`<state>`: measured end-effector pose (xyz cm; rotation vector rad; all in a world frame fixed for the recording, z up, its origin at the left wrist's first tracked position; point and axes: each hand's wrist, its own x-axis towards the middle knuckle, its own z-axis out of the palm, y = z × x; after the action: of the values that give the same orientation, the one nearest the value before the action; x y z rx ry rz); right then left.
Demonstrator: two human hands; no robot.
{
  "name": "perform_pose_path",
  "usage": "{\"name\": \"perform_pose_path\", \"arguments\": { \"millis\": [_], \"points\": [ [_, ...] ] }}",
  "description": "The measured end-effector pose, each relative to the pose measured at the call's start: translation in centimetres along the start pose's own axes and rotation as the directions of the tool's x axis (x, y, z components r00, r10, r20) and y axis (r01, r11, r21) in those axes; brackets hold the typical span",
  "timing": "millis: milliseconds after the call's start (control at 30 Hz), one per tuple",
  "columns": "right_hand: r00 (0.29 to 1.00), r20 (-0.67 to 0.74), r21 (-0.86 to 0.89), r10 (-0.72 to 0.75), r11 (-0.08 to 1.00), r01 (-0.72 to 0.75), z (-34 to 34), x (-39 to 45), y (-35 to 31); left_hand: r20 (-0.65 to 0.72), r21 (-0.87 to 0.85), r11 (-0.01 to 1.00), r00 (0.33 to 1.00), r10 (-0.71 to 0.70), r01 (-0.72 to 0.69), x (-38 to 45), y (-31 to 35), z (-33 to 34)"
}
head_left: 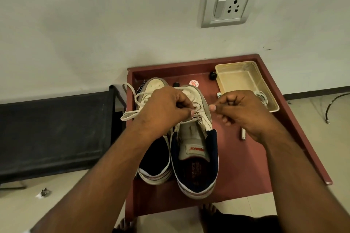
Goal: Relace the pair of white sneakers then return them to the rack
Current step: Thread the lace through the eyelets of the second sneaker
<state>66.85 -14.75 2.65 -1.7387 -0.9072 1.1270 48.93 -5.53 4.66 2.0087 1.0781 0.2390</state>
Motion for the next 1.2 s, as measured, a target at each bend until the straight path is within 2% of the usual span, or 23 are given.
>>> {"name": "perform_pose_path", "arguments": {
  "millis": [67, 133, 167, 233, 400, 567, 767, 1000, 1200],
  "points": [
    [0.994, 0.056, -0.15, 0.097, 0.985, -0.088, 1.2, 0.1, -0.4, -0.06, 0.093, 0.996, 0.998, 0.003, 0.003, -0.1, 0.1, 1.1],
    [0.978, 0.09, -0.415, 0.19, 0.9, -0.137, 2.8, 0.2, -0.5, -0.082, 0.161, 0.987, 0.997, -0.015, 0.028, -0.2, 0.3, 2.3],
    [0.979, 0.063, -0.499, 0.195, 0.856, -0.138, 3.4, 0.3, -0.4, -0.076, 0.174, 0.984, 0.997, -0.03, 0.043, -0.2, 0.3, 2.8],
    [0.986, -0.012, -0.534, 0.169, 0.832, -0.149, 3.6, 0.8, 0.0, -0.062, 0.201, 0.978, 0.997, -0.052, 0.064, -0.2, 0.2, 3.3],
    [0.957, -0.016, -0.223, 0.291, 0.931, -0.287, 1.8, 0.9, 0.4, -0.015, 0.307, 0.951, 0.999, -0.045, 0.048, -0.4, 0.1, 4.0],
    [0.942, 0.019, -0.084, 0.334, 0.94, -0.331, 1.2, 0.8, 0.7, 0.013, 0.374, 0.927, 0.999, -0.039, 0.032, -0.3, -0.3, 4.8],
    [0.942, 0.073, -0.032, 0.328, 0.945, -0.327, 0.9, 0.7, 0.7, -0.118, 0.395, 0.918, 0.993, 0.024, 0.025, -0.7, -0.4, 5.3],
    [0.936, 0.092, -0.019, 0.34, 0.94, -0.34, 0.6, 0.8, 1.2, -0.105, 0.444, 0.896, 0.994, 0.028, 0.022, -0.4, -0.8, 5.6],
    [0.933, 0.105, -0.007, 0.343, 0.939, -0.344, 0.4, 1.0, 1.6, -0.14, 0.41, 0.911, 0.99, 0.024, 0.036, -0.5, -0.9, 5.6]
  ]
}}
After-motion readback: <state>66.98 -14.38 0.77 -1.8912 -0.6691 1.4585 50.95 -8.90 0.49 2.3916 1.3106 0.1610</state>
